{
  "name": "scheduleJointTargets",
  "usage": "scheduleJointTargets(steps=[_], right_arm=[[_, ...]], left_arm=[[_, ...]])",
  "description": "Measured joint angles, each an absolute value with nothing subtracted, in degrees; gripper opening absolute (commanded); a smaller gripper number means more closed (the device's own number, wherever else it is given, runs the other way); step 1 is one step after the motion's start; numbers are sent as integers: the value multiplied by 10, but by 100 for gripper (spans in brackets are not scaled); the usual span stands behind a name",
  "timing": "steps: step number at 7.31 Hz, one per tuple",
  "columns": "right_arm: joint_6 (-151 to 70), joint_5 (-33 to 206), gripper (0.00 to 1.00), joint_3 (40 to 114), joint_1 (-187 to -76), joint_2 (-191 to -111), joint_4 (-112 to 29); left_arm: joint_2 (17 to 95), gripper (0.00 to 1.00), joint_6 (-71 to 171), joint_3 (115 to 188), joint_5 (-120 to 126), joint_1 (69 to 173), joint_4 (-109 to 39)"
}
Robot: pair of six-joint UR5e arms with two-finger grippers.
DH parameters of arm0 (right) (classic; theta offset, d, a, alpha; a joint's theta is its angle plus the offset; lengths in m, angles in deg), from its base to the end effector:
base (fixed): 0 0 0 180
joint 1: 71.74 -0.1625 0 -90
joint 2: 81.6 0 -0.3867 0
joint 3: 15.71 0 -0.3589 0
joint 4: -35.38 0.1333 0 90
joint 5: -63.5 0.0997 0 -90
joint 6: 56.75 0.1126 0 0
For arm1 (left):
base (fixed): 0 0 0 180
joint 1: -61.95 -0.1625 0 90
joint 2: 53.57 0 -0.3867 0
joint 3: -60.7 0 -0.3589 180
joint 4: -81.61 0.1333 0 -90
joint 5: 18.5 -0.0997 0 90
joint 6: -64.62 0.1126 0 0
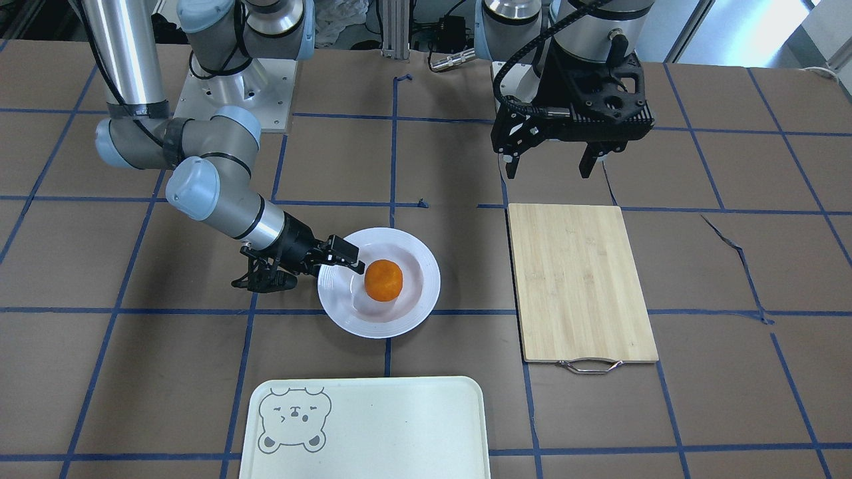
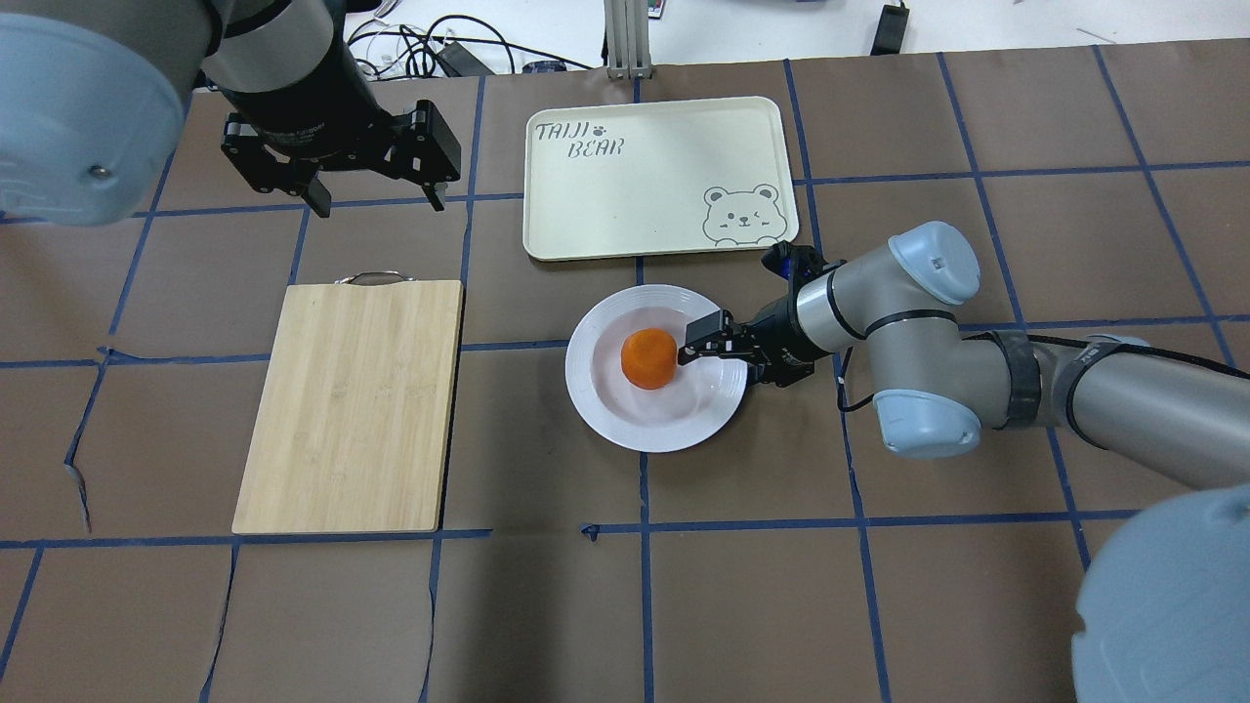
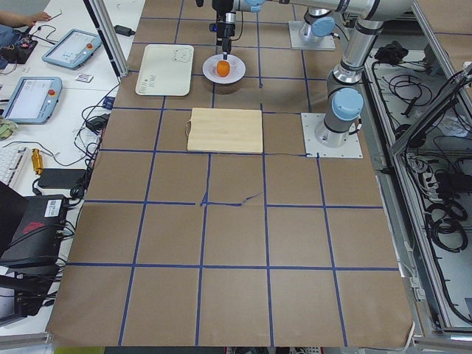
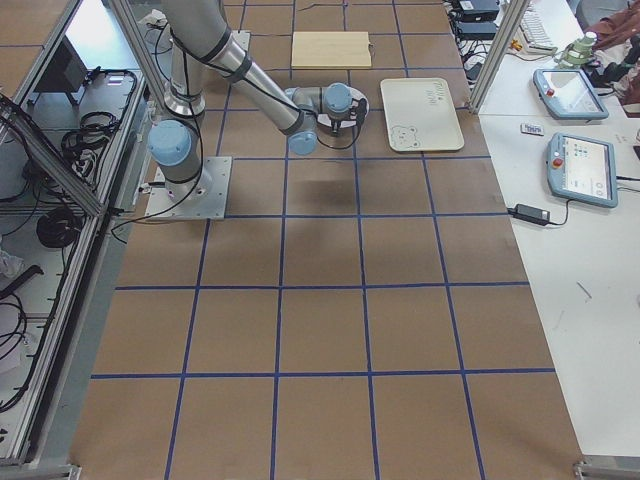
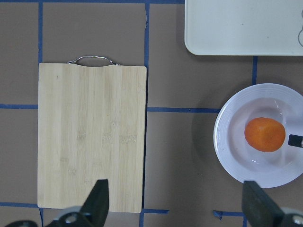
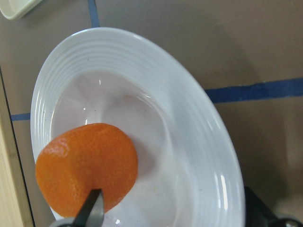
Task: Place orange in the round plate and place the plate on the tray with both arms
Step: 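Reach the right gripper down to the plate rim nearest it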
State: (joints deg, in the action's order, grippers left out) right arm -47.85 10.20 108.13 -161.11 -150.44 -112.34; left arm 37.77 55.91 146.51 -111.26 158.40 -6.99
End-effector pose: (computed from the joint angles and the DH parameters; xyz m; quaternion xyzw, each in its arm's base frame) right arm 0.1956 -0.4515 0.1437 0.0714 0.9462 0.0002 0.3155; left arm -0.1805 -0.4579 0.4622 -0.0206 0.9988 -0.0399 0.0190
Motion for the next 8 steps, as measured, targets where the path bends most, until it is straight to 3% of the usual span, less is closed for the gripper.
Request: scheduleJointTargets(steps=[1,2,3,4,8], right_arm=[[-478,101,80,1086,-1611,-1504,-1125],[-477,98,43,1088,-1611,-1503,-1125],[-473,97,13,1088,-1611,-1502,-1125],[-463,98,0,1088,-1611,-1502,-1125],[-345,98,0,1070,-1612,-1503,-1114]], left_arm=[[379,100,559,1465,-1112,1584,-69],[380,100,558,1465,-1112,1583,-67],[380,100,558,1465,-1113,1583,-67],[380,100,558,1464,-1114,1583,-69],[382,100,557,1457,-1113,1584,-72]])
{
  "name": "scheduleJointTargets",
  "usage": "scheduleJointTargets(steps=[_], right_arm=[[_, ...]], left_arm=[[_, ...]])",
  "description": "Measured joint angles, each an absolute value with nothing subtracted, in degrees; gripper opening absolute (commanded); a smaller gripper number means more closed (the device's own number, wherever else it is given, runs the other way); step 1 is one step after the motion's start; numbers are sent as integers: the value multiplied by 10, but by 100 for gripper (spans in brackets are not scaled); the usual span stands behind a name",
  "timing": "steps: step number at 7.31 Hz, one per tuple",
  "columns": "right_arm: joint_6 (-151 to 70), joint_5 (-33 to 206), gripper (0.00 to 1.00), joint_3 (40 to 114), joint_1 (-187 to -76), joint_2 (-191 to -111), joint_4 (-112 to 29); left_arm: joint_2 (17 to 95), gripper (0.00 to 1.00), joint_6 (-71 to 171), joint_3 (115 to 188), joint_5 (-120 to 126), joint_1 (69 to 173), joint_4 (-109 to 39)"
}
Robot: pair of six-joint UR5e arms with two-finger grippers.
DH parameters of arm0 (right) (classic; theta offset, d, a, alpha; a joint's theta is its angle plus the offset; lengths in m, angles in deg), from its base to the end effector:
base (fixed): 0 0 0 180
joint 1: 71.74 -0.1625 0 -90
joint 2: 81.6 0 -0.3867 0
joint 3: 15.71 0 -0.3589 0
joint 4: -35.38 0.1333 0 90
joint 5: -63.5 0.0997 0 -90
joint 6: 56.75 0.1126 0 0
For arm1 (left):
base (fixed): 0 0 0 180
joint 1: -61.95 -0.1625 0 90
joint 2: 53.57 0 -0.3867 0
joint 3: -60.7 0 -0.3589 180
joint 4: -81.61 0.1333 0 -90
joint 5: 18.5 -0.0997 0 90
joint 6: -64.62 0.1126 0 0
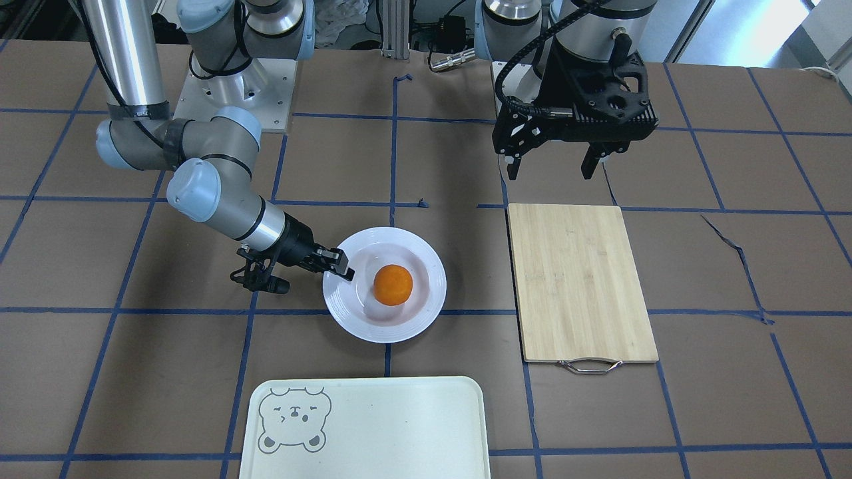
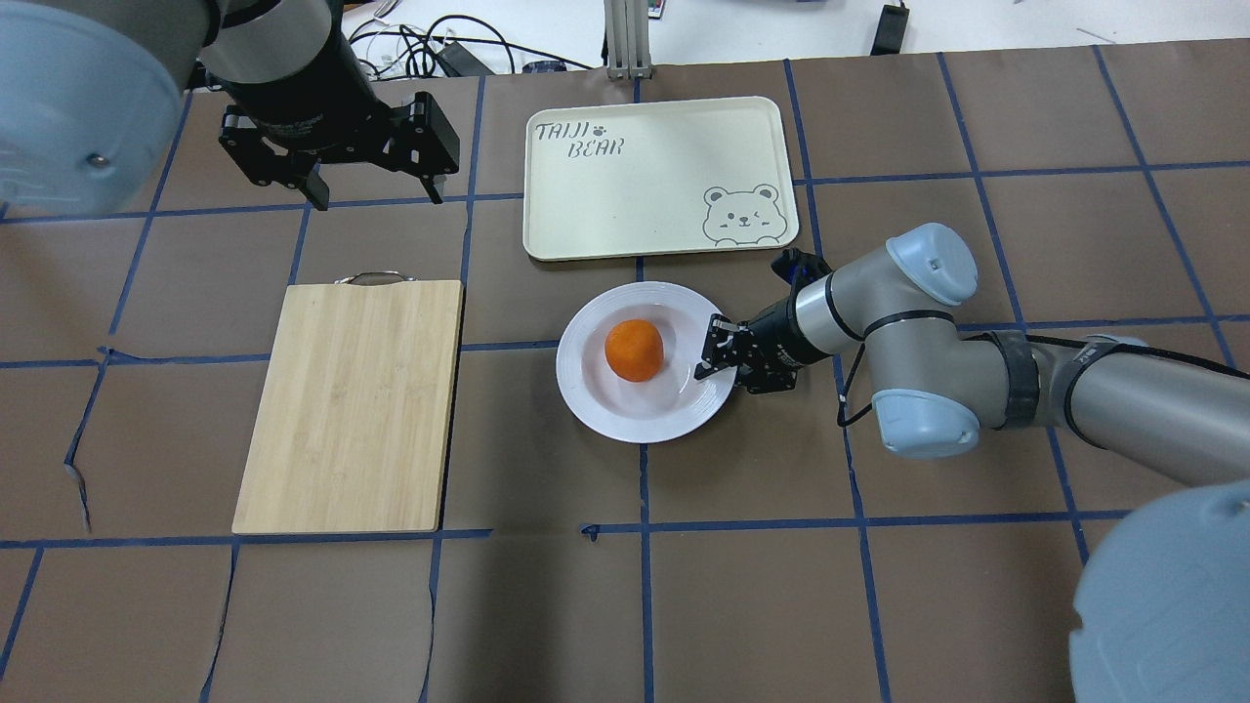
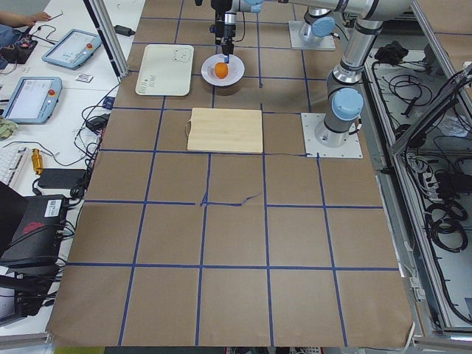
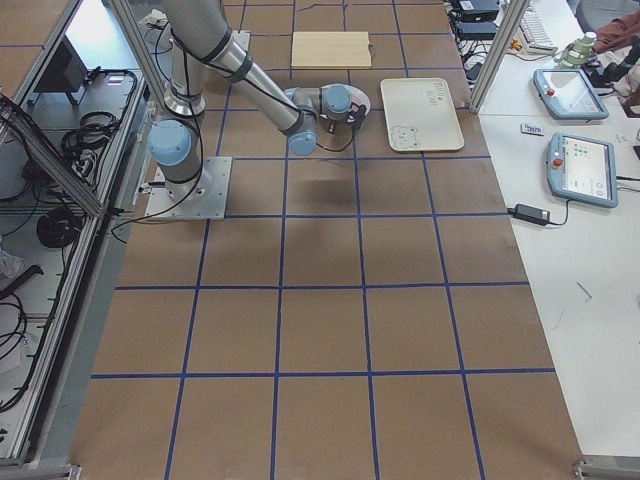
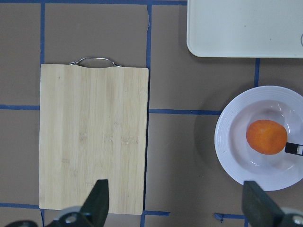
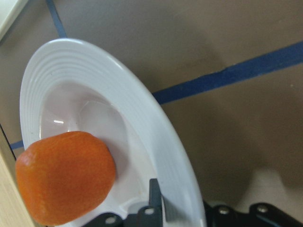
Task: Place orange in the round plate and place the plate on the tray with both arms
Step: 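Grip the plate rim with the right gripper and lift it toward the tray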
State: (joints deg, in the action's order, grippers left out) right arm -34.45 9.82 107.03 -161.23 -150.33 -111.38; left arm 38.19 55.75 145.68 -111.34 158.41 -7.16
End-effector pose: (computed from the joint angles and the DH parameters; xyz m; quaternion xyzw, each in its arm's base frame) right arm 0.1959 -0.4569 0.1466 0.1805 0.9326 0.0365 0.3103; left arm -0.1807 -0.4610 0.4651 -0.0220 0.9987 -0.0421 0.0193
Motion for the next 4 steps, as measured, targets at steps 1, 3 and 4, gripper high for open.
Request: scheduleJointTargets(steps=[1,3,4], right_arm=[[-326,99,0,1063,-1612,-1505,-1112],[-316,105,0,1033,-1601,-1508,-1113],[-316,106,0,999,-1594,-1506,-1112]], left_arm=[[384,100,558,1457,-1112,1584,-72],[387,100,558,1459,-1110,1583,-72],[387,100,557,1463,-1111,1583,-72]])
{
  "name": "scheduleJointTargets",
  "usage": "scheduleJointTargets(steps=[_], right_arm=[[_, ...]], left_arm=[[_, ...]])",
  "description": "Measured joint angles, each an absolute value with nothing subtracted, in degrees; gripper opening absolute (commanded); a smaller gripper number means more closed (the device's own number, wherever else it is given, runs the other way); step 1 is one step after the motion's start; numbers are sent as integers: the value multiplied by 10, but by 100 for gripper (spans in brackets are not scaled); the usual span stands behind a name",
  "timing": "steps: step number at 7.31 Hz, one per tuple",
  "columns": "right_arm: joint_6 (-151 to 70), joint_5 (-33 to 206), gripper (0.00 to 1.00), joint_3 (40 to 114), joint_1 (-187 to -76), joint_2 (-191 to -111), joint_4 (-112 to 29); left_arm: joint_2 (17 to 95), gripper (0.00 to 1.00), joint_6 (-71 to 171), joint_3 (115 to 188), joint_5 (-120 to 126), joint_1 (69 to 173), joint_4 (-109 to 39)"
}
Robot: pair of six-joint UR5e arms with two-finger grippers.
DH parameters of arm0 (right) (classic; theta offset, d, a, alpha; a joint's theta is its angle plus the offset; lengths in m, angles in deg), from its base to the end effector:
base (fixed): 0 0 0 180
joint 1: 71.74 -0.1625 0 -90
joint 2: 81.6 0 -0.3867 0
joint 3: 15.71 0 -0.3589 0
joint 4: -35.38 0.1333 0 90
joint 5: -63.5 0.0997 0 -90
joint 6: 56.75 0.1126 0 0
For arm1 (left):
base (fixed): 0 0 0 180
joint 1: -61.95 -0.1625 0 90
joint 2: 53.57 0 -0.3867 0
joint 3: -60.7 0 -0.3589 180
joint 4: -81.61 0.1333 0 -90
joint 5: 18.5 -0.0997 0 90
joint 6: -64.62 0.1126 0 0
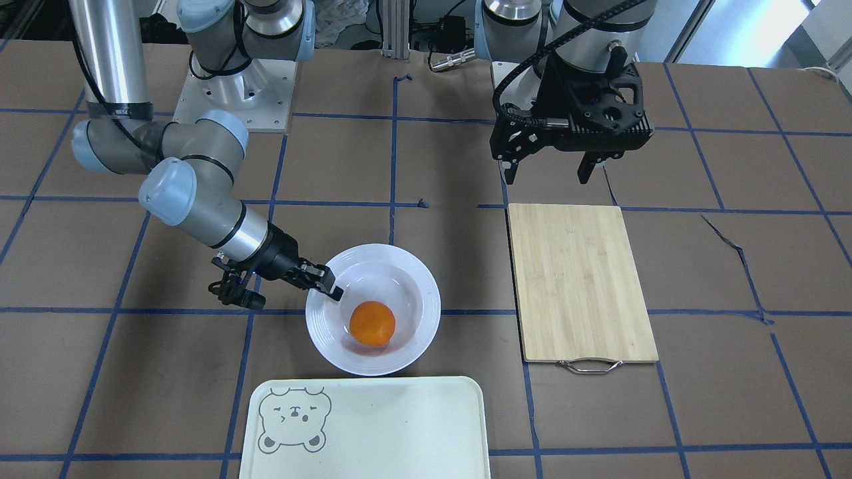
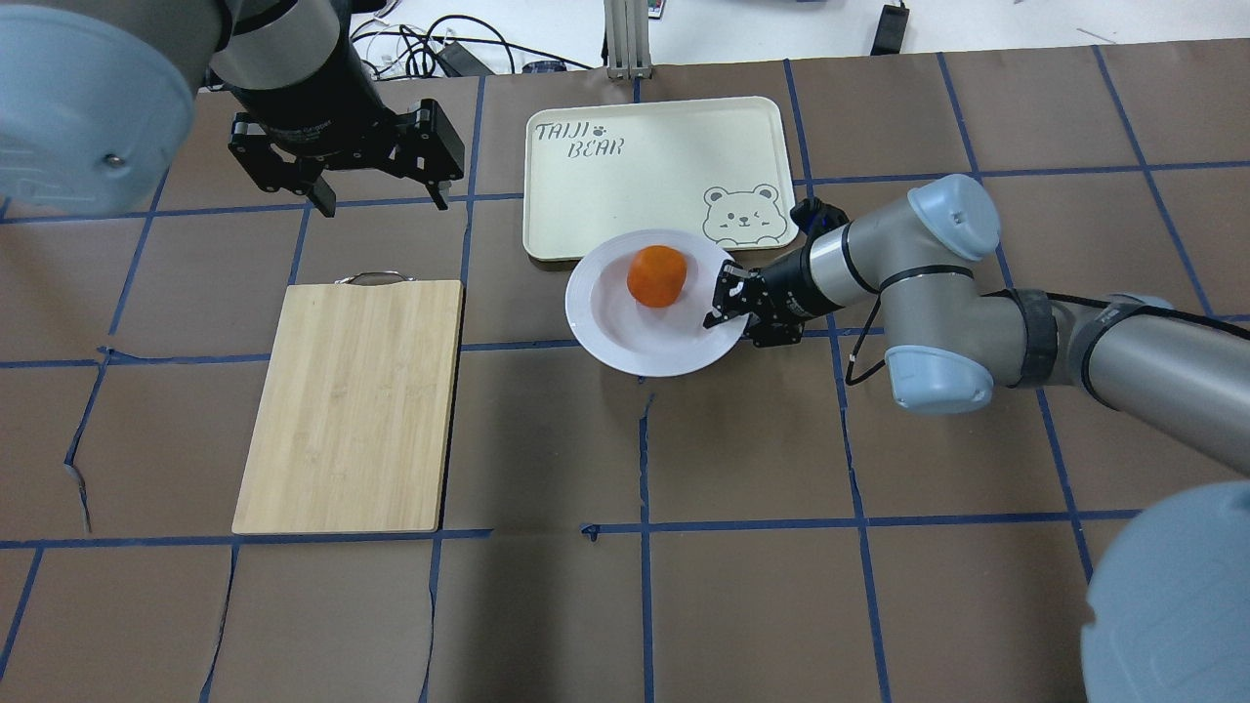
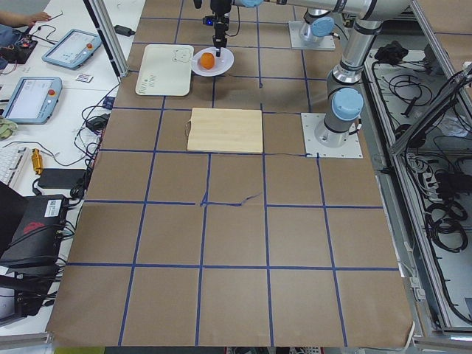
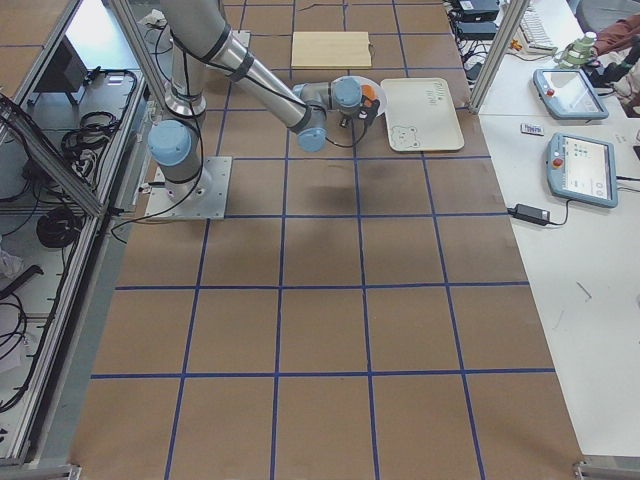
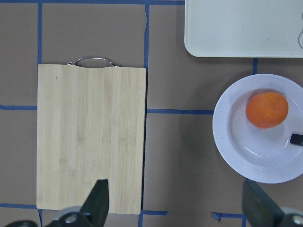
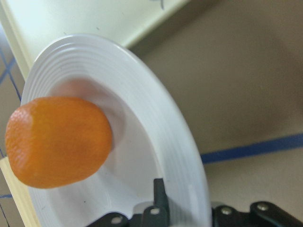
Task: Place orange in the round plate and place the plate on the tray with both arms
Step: 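Grip the plate rim with the right gripper and lift it toward the tray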
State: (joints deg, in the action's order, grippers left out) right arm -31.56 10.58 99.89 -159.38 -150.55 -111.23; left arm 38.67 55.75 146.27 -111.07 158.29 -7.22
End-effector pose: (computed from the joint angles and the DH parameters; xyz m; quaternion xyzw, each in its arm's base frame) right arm 0.1805 -0.5069 0.1912 0.1981 0.9239 -0.0180 0.3268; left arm -0.1805 -0.4628 0.4562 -0.0227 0.9991 -0.0320 0.0183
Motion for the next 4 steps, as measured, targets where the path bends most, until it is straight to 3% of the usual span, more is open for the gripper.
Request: scheduleJointTargets(steps=[4], right_arm=[[-315,90,0,821,-1586,-1414,-1110]], left_arm=[[393,100,557,1466,-1114,1583,-70]])
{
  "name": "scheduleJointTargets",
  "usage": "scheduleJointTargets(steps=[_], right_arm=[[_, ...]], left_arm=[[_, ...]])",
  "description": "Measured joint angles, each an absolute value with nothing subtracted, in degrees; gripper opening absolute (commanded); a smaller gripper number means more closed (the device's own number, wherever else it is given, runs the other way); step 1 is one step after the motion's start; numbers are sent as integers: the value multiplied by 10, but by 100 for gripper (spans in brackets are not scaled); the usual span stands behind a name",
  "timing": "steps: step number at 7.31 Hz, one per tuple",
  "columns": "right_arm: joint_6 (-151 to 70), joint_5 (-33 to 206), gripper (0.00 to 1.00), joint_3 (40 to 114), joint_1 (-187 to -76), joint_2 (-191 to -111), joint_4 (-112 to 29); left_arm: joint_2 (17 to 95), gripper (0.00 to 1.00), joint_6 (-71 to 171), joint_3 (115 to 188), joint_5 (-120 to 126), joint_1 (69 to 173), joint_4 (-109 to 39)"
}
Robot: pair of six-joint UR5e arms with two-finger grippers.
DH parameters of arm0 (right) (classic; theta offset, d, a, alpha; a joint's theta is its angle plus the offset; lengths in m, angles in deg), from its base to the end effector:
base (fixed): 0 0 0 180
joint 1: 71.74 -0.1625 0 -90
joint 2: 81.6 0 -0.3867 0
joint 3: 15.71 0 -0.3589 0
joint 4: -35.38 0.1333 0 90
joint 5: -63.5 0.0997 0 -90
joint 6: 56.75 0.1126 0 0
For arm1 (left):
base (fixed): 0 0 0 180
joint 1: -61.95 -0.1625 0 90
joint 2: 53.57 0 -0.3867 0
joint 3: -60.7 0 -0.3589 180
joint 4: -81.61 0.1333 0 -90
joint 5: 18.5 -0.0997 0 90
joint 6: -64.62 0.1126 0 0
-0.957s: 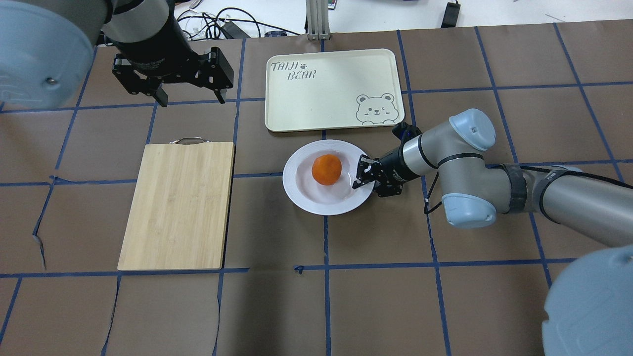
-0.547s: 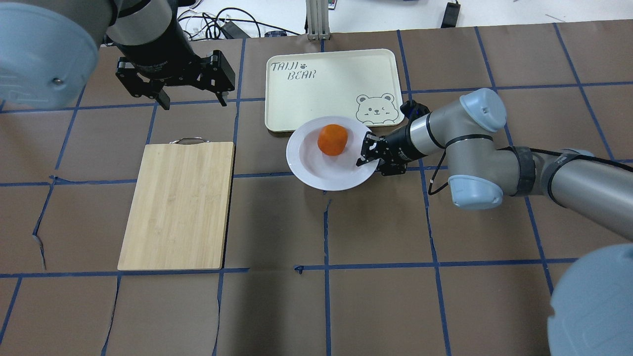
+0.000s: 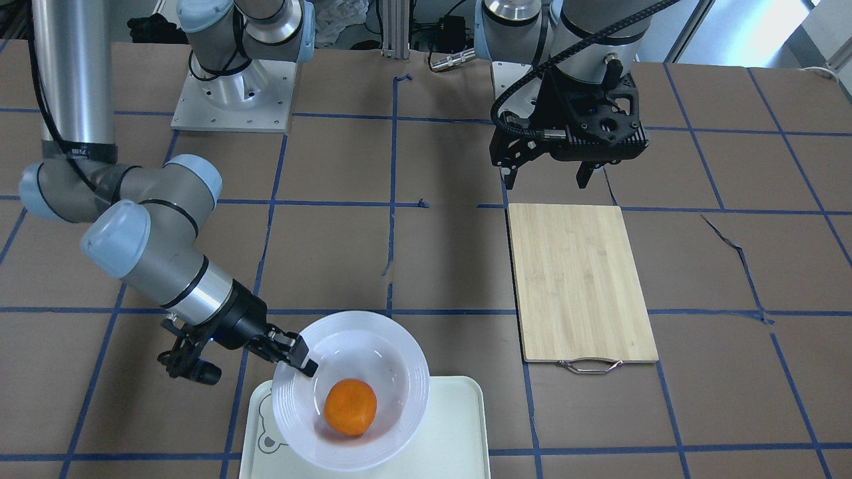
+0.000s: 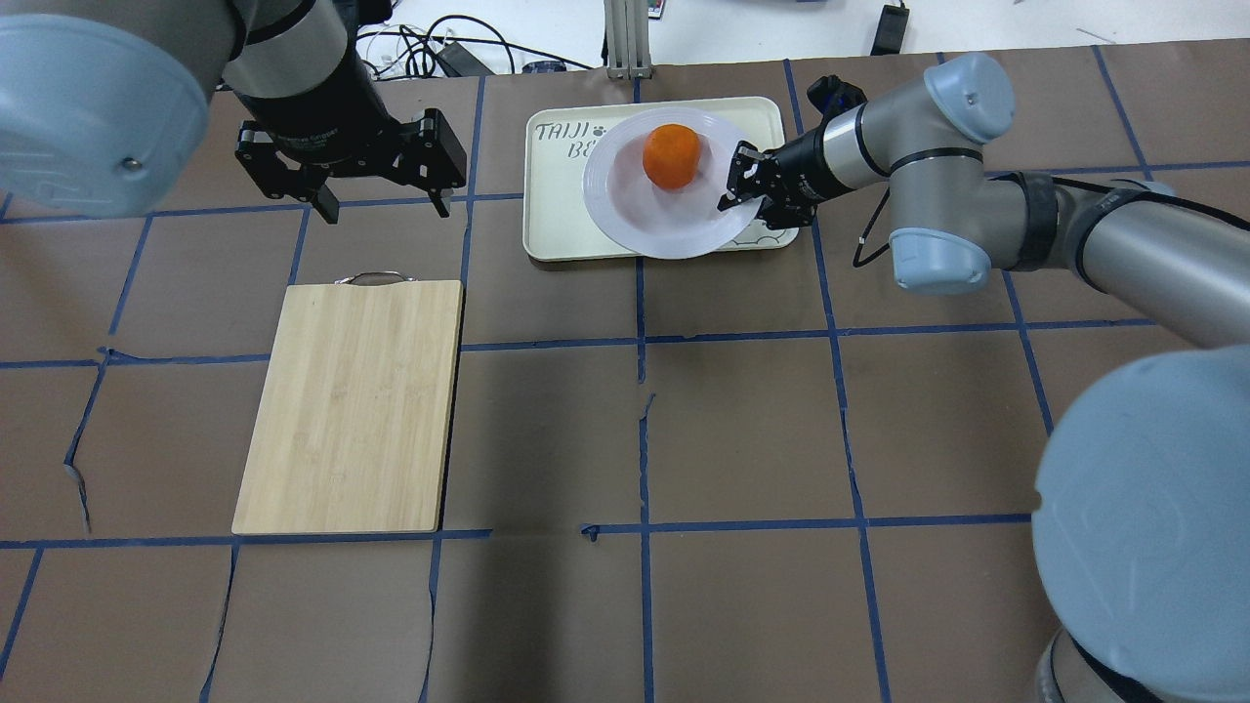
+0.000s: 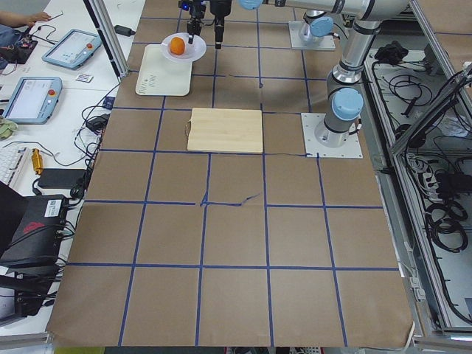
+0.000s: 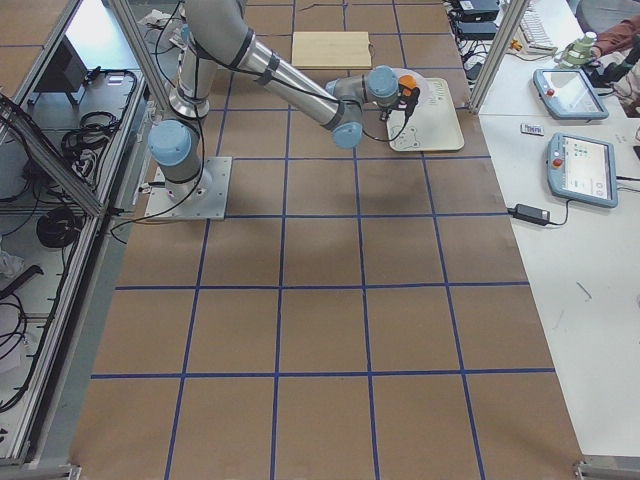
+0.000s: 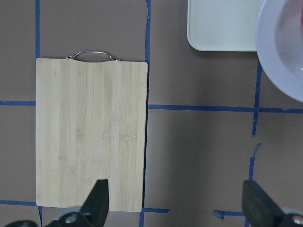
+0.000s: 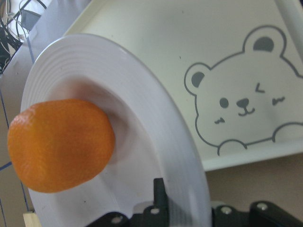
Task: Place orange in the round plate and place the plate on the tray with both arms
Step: 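Grip the plate rim with the right gripper and lift it toward the tray, then lower the plate with the orange onto the bear tray and release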
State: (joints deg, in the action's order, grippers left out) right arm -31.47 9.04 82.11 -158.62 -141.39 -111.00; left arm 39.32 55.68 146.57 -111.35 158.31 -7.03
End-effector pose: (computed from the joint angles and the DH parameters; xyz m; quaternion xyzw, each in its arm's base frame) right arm 0.1658 -0.6107 0.2200 0.1834 0.9233 -0.0911 0.3249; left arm -0.1804 -0.4659 0.4487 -0.0231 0.9992 -0.0258 0.0216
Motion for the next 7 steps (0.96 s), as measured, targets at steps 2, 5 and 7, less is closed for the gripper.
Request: scheduleJointTargets(steps=[2,5,7], right_arm=[[-302,66,0,734,-1586,-1359,-1110],[-297,63,1,718,-1592,-1333,-1111],[-297,71,8,719,-1596,-1316,-1114]], left_arm=[[396,100,558,1466,-1113,1583,-70],[399,100,558,1465,-1108,1582,-68],[389,100,559,1469,-1113,1578,-70]])
